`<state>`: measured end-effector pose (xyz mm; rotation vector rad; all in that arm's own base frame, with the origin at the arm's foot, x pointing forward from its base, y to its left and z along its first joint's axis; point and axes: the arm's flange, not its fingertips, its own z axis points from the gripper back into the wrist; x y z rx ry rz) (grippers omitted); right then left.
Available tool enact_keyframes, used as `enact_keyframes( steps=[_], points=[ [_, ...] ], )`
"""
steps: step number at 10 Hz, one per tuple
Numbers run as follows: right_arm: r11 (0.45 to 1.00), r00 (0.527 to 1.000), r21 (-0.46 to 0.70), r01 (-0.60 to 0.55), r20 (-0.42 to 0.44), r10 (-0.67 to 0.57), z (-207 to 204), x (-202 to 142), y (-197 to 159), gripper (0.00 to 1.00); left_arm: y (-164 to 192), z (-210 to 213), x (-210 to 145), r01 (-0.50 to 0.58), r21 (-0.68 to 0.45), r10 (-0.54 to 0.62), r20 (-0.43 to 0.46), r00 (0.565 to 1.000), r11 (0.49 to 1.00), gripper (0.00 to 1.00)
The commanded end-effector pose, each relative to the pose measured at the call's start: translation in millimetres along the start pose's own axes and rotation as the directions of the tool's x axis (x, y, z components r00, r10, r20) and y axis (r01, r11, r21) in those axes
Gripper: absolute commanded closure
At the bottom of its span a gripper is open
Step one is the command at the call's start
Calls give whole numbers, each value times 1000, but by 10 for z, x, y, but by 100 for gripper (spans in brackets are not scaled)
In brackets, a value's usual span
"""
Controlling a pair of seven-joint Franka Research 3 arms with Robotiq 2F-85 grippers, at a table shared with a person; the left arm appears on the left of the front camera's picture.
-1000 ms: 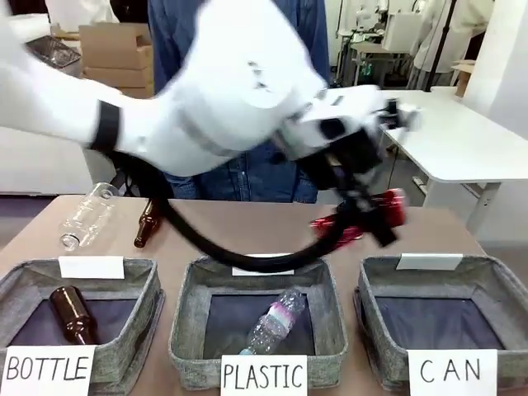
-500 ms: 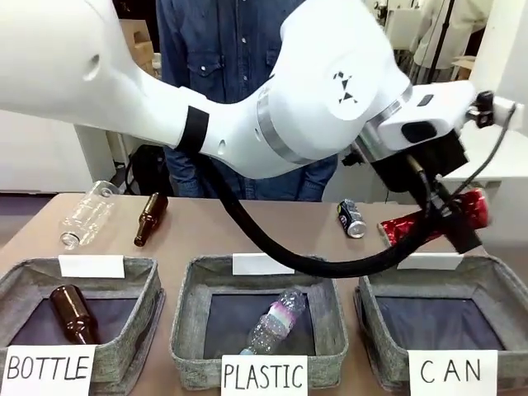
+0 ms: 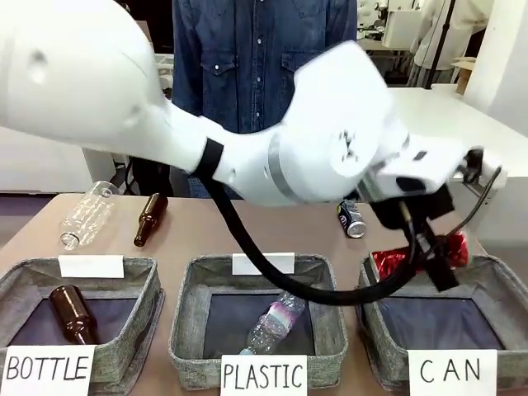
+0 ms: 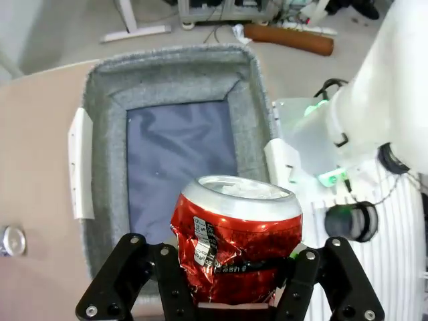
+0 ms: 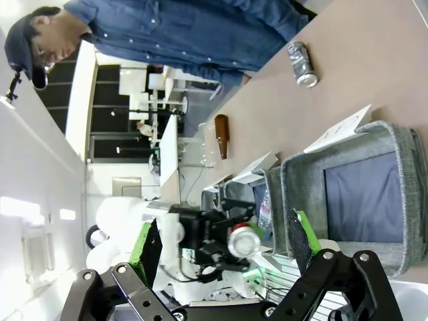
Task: Sort the can waste into the basket.
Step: Pick up the can waste from the table and place it in the right Fabric basket.
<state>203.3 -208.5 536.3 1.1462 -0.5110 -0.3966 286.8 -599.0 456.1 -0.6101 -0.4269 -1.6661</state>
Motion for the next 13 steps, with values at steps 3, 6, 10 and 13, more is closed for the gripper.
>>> enact_keyframes(
  steps=[3, 6, 10, 13],
  points=[
    [1000, 1000, 7, -2, 1, 2, 10, -9, 29, 0, 161, -254, 80, 30, 30, -30, 30, 999, 999, 94],
    [1000, 1000, 7, -2, 1, 2, 10, -9, 29, 0, 199, -322, 85, 29, 40, -32, 77, 996, 999, 34],
    [1000, 1000, 7, -2, 1, 2, 10, -9, 29, 0, 180, -301, 88, 28, 46, -31, 73, 997, 999, 10],
    [1000, 1000, 7, -2, 1, 2, 10, -9, 29, 0, 157, -189, 86, 19, 57, -24, 90, 996, 998, 0]
  ],
)
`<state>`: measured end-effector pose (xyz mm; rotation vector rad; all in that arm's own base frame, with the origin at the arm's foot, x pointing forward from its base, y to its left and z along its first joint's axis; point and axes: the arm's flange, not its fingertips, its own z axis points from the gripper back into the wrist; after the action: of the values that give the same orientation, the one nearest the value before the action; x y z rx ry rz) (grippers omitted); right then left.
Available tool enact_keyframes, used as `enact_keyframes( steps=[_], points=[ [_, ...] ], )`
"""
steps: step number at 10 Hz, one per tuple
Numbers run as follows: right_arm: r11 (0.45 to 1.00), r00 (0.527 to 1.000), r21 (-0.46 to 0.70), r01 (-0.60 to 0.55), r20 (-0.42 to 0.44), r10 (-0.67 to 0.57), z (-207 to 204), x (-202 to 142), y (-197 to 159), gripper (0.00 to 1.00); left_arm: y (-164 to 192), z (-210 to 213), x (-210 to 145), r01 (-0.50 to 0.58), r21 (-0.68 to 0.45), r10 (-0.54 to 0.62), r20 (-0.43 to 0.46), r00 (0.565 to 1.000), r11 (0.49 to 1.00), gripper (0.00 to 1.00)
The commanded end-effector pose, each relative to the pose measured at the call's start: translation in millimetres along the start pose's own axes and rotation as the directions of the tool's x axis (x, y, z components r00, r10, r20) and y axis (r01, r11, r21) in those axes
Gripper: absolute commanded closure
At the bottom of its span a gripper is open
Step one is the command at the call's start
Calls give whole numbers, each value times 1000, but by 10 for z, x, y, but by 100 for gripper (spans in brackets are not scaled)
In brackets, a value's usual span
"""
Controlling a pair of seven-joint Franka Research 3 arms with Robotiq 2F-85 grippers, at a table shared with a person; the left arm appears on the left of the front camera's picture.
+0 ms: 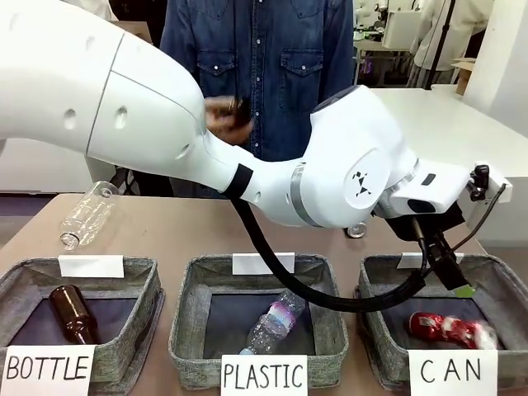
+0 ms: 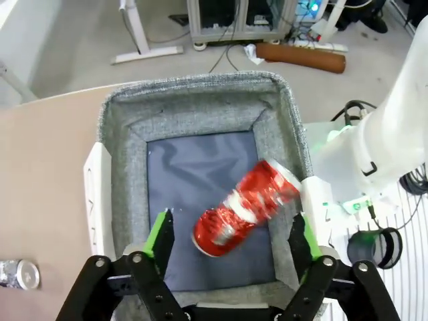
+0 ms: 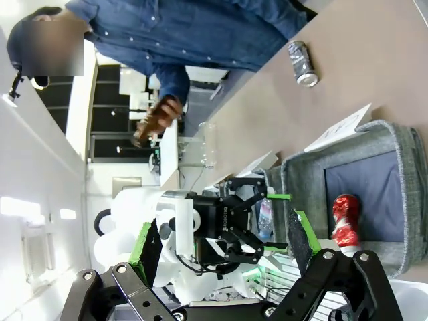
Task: Sort the can waste into the basket.
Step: Pick up the can waste from the table and place it in the right Fabric basket.
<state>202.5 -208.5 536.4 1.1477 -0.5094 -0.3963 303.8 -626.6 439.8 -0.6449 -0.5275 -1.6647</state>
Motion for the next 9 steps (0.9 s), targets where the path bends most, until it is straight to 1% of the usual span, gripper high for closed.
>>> enact_keyframes(
  steps=[1, 3, 4, 5, 6, 7, 8, 9],
  points=[
    [1000, 1000, 6, -3, 2, 3, 5, -2, 28, 0, -74, 126, -3, -14, 24, 13, 18, 1000, 1000, 0],
    [1000, 1000, 6, -3, 2, 3, 5, -2, 28, 0, -167, 303, 22, -51, -6, 51, -11, 999, 999, 0],
    [1000, 1000, 0, 0, 0, 0, 0, 0, 0, 0, -397, 546, 64, -66, -73, 66, -14, 998, 995, 0],
    [1000, 1000, -10, -15, -20, 15, -28, -1, 27, 0, -717, 899, 27, -107, -74, 99, -99, 990, 992, 0],
    [1000, 999, 3, -14, -35, 14, -108, 21, 85, 0, -1028, 1376, -122, -142, -92, 128, -146, 981, 986, 0],
    [1000, 999, -8, -19, -50, 18, -223, 33, 153, 0, -1245, 1773, -276, -176, -56, 168, -129, 977, 983, 0],
    [999, 996, -20, -40, -76, 39, -363, 15, 254, 0, -1391, 2166, -442, -235, 39, 238, -115, 965, 971, 0],
    [996, 990, -26, -81, -117, 77, -534, -33, 384, 0, -1509, 2562, -611, -294, 93, 301, -79, 950, 951, 0]
  ],
)
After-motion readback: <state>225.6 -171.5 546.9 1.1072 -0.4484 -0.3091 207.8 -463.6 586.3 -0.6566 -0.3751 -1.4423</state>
